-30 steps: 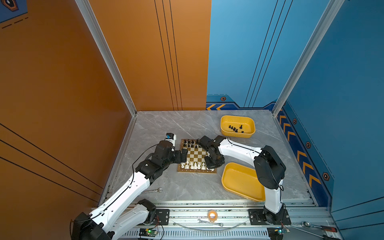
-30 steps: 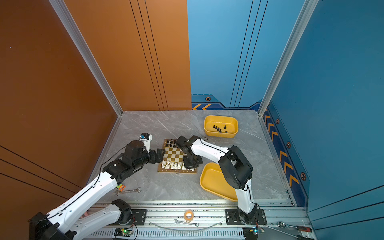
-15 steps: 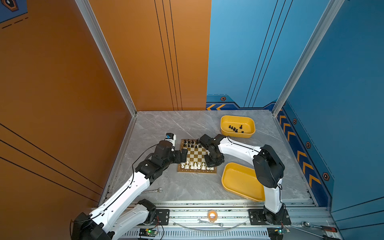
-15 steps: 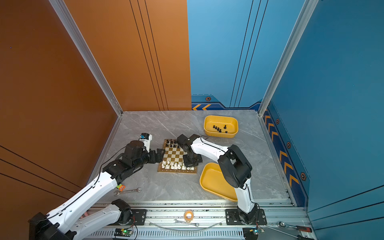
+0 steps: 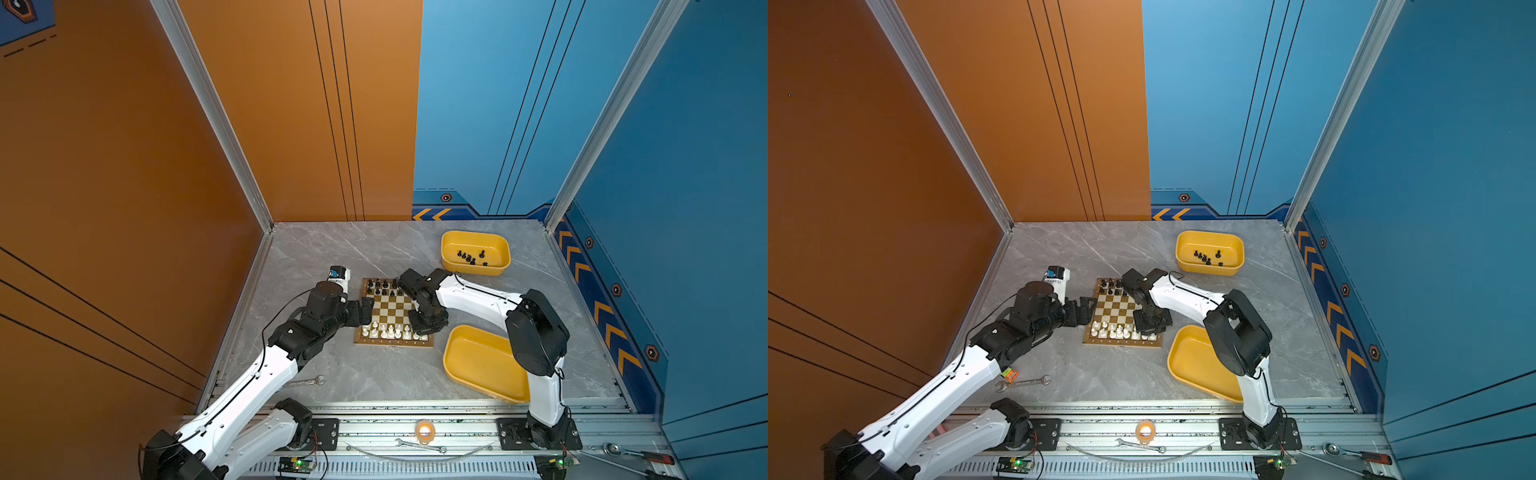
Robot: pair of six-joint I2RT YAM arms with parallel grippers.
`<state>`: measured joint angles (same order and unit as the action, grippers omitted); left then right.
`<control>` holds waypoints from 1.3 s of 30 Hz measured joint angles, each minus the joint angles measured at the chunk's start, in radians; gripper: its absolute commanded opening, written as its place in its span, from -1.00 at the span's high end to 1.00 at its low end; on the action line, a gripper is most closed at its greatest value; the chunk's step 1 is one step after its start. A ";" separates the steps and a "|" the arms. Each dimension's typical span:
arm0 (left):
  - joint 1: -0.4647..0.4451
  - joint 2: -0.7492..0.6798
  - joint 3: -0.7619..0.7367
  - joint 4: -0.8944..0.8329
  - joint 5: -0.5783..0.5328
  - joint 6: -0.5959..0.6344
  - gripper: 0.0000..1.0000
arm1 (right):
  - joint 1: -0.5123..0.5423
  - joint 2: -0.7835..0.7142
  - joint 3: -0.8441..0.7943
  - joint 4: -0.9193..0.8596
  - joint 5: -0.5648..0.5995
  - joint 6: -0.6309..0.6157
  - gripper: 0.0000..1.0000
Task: Set up the chess pieces on the board
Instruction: 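Set the white piece on the first rank's end square and open the right gripper, then raise the right gripper toward the far yellow tub while the left gripper follows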
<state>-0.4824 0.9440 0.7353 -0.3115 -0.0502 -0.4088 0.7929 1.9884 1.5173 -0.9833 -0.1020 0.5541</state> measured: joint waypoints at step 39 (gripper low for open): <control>0.026 0.477 0.412 0.114 0.106 0.151 -0.91 | -0.350 0.018 0.567 -0.188 0.139 -0.107 0.38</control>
<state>-0.4561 1.4208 1.1469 -0.1974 0.0563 -0.2577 0.4427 2.0060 2.0846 -1.1709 0.0372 0.4473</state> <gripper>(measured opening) 0.955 0.313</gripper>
